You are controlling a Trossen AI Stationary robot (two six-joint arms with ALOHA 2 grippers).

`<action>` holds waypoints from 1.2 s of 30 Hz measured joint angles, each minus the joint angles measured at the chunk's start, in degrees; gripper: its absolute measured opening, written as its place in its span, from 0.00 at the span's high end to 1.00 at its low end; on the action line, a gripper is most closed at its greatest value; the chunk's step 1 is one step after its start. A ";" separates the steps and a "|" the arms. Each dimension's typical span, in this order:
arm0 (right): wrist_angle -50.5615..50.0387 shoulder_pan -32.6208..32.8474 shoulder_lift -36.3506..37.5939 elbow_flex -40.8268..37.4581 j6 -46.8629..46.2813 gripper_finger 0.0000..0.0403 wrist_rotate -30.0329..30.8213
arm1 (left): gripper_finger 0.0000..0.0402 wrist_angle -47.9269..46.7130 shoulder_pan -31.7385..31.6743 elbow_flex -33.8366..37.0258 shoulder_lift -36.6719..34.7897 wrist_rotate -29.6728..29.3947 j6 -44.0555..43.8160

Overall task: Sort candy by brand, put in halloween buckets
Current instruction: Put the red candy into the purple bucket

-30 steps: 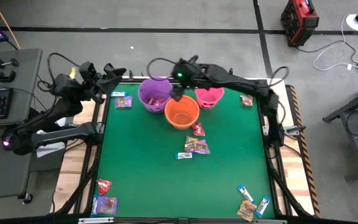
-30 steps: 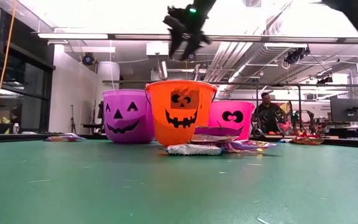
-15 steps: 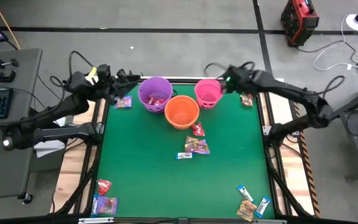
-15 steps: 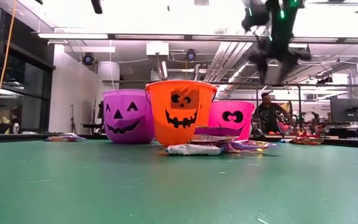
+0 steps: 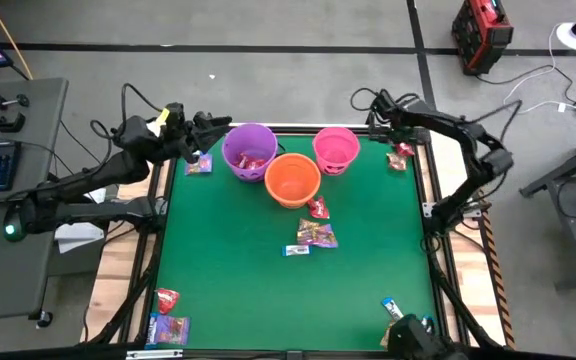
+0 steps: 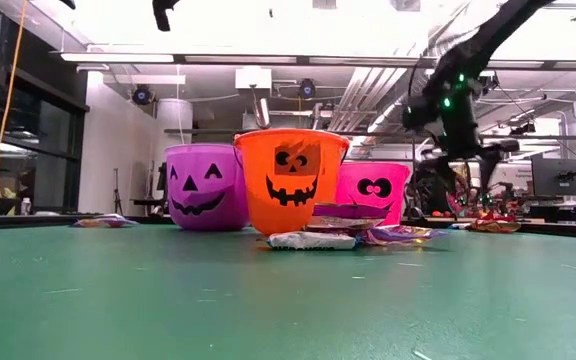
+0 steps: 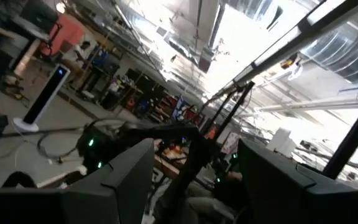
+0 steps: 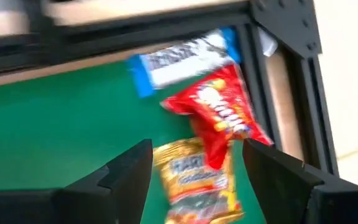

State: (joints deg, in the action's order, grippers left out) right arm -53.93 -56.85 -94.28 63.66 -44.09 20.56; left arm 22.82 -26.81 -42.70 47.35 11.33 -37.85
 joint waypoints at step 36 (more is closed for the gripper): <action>3.31 10.29 10.75 0.02 5.17 0.99 10.26 | 0.45 0.64 -2.13 0.00 -1.25 7.75 5.12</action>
State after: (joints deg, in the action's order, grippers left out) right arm -50.63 -46.56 -83.53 63.68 -38.92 30.82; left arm 23.46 -28.94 -42.70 46.11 19.08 -32.72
